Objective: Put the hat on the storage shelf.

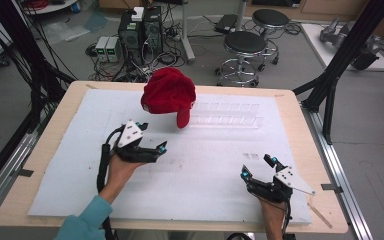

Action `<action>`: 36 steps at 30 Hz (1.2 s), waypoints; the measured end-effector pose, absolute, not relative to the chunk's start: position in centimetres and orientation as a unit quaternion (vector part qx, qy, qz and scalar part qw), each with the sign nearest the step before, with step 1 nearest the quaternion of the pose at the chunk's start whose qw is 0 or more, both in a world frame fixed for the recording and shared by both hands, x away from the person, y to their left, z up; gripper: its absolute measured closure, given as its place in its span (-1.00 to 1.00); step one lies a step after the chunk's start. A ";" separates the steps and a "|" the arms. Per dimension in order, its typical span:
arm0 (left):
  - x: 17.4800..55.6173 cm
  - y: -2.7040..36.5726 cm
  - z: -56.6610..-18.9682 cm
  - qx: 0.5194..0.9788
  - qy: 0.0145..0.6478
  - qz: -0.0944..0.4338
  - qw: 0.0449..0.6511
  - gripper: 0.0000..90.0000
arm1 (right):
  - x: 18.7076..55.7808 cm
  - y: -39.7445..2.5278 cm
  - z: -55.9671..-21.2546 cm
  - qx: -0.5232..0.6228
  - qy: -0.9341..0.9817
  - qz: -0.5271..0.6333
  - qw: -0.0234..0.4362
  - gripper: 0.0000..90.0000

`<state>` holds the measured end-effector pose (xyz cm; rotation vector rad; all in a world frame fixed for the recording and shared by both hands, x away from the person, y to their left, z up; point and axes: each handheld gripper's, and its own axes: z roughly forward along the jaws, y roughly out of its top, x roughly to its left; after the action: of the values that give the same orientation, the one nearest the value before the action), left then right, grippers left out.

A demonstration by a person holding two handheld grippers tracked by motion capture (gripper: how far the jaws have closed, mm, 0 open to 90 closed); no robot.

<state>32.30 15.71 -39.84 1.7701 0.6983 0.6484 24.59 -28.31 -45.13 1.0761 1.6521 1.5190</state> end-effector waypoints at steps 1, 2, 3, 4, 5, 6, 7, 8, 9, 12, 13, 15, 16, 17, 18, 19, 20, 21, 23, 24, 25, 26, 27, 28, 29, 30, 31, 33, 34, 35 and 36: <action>31.8 16.6 -40.1 0.743 0.290 0.271 0.539 -0.76 | 24.6 -28.3 -45.1 0.410 0.628 0.577 0.323 -0.78; 31.4 17.6 -40.3 0.743 0.287 0.270 0.541 -0.76 | 24.6 -28.3 -45.1 0.407 0.629 0.577 0.326 -0.78; 30.9 18.5 -40.6 0.742 0.286 0.271 0.542 -0.76 | 24.6 -28.2 -45.1 0.408 0.630 0.576 0.324 -0.78; 30.5 19.5 -40.9 0.742 0.285 0.268 0.544 -0.76 | 24.6 -28.2 -45.1 0.408 0.630 0.576 0.324 -0.78; 30.1 20.5 -41.1 0.741 0.283 0.268 0.547 -0.75 | 24.6 -28.2 -45.1 0.408 0.632 0.574 0.325 -0.78; 29.8 21.5 -41.4 0.741 0.281 0.272 0.546 -0.75 | 24.6 -28.2 -45.1 0.408 0.632 0.574 0.325 -0.78; 29.5 22.5 -41.6 0.740 0.283 0.270 0.548 -0.75 | 24.6 -28.2 -45.1 0.407 0.633 0.572 0.325 -0.78; 29.3 23.5 -41.9 0.741 0.282 0.267 0.548 -0.75 | 24.7 -28.2 -45.1 0.408 0.633 0.572 0.326 -0.78; 28.7 25.2 -42.4 0.740 0.280 0.276 0.546 -0.75 | 24.6 -28.1 -45.1 0.406 0.635 0.571 0.326 -0.78; 28.2 26.9 -43.0 0.738 0.281 0.275 0.548 -0.75 | 24.7 -28.1 -45.1 0.405 0.634 0.570 0.330 -0.78; 28.0 27.7 -43.3 0.736 0.281 0.272 0.552 -0.75 | 24.6 -28.1 -45.1 0.407 0.634 0.571 0.327 -0.78; 27.5 29.0 -43.9 0.730 0.284 0.271 0.559 -0.76 | 24.6 -28.1 -45.1 0.406 0.633 0.571 0.328 -0.78; 27.3 29.6 -44.1 0.725 0.285 0.273 0.565 -0.75 | 24.6 -28.1 -45.2 0.407 0.632 0.572 0.327 -0.78; 27.1 30.0 -44.3 0.718 0.287 0.276 0.571 -0.75 | 24.5 -28.1 -45.2 0.404 0.633 0.572 0.331 -0.78; 26.9 30.4 -44.6 0.714 0.287 0.280 0.574 -0.75 | 24.5 -28.1 -45.2 0.404 0.633 0.572 0.331 -0.78; 26.8 30.7 -44.8 0.710 0.287 0.282 0.577 -0.75 | 24.5 -28.0 -45.2 0.404 0.634 0.570 0.332 -0.78; 26.6 30.9 -44.9 0.706 0.292 0.287 0.578 -0.75 | 24.4 -28.0 -45.2 0.403 0.633 0.571 0.333 -0.78; 26.5 30.9 -44.9 0.701 0.292 0.290 0.582 -0.75 | 24.4 -28.0 -45.2 0.403 0.633 0.570 0.334 -0.78; 26.4 30.9 -45.0 0.702 0.287 0.289 0.584 -0.75 | 24.4 -28.0 -45.2 0.405 0.630 0.568 0.339 -0.78; 26.3 30.9 -45.0 0.701 0.284 0.291 0.585 -0.75 | 24.4 -27.9 -45.2 0.408 0.630 0.568 0.339 -0.78; 26.3 31.0 -45.0 0.700 0.283 0.293 0.586 -0.75 | 24.4 -27.9 -45.2 0.406 0.631 0.568 0.340 -0.78; 26.2 31.0 -45.0 0.697 0.284 0.293 0.590 -0.75 | 24.4 -27.9 -45.2 0.403 0.631 0.567 0.342 -0.78; 26.2 31.1 -45.0 0.695 0.283 0.292 0.593 -0.75 | 24.4 -27.9 -45.2 0.403 0.631 0.567 0.342 -0.78; 26.2 31.2 -45.1 0.690 0.285 0.292 0.598 -0.75 | 24.4 -27.9 -45.2 0.402 0.630 0.569 0.343 -0.78; 26.2 31.3 -45.1 0.686 0.287 0.291 0.602 -0.75 | 24.4 -27.9 -45.2 0.401 0.631 0.569 0.344 -0.78; 26.2 31.4 -45.1 0.684 0.290 0.289 0.604 -0.75 | 24.3 -27.9 -45.2 0.403 0.630 0.569 0.342 -0.78; 26.2 31.4 -45.1 0.682 0.291 0.289 0.605 -0.75 | 24.3 -27.9 -45.2 0.402 0.630 0.569 0.343 -0.78; 26.2 31.5 -45.1 0.681 0.292 0.289 0.606 -0.75 | 24.3 -28.0 -45.2 0.401 0.628 0.571 0.345 -0.78; 26.2 31.5 -45.2 0.680 0.292 0.289 0.607 -0.75 | 24.3 -28.0 -45.2 0.400 0.627 0.571 0.347 -0.78; 26.2 31.5 -45.2 0.678 0.294 0.291 0.608 -0.75 | 24.3 -28.0 -45.3 0.397 0.628 0.571 0.349 -0.78; 26.1 31.6 -45.2 0.674 0.295 0.290 0.612 -0.75 | 24.1 -27.9 -45.3 0.399 0.628 0.572 0.347 -0.78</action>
<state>26.11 31.57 -45.21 1.5557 0.6806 0.6700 24.12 -27.92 -45.27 1.0338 1.6278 1.4824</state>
